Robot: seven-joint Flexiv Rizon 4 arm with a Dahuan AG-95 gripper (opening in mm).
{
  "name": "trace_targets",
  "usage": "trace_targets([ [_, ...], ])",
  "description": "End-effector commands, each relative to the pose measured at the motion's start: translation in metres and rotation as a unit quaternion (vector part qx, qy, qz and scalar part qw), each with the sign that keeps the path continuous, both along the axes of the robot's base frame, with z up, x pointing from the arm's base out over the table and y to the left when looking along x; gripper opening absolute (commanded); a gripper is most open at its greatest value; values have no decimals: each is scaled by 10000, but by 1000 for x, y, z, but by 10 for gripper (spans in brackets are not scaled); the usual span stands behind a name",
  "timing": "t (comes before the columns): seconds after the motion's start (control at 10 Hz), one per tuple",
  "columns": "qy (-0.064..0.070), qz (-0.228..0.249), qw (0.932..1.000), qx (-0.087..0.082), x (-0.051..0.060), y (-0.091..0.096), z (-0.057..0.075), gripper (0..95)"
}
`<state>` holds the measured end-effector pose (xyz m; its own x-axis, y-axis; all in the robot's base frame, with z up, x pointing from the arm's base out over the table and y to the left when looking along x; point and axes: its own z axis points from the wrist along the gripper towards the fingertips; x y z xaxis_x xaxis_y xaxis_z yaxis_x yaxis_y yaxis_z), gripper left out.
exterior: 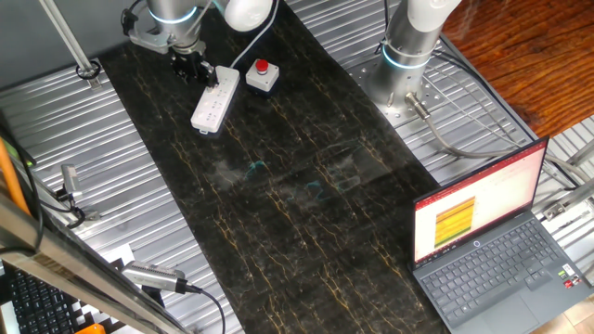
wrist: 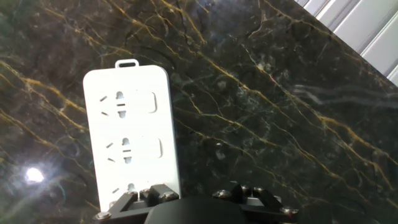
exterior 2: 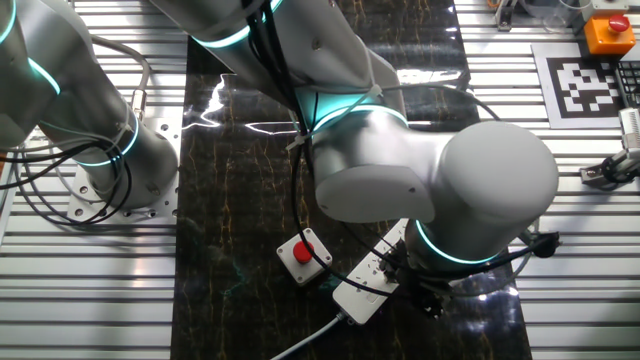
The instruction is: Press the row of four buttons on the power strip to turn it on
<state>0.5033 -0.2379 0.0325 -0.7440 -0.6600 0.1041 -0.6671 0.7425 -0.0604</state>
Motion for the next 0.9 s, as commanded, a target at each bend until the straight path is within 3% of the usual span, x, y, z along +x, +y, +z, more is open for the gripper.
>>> trace_targets([
  [0.1, 6, -22, 10000, -8, 0, 0, -3, 570],
  [0.6, -65, 24, 10000, -15, 1, -1, -16, 570],
  [0.9, 8, 24, 10000, 31, 1, -1, -8, 570],
])
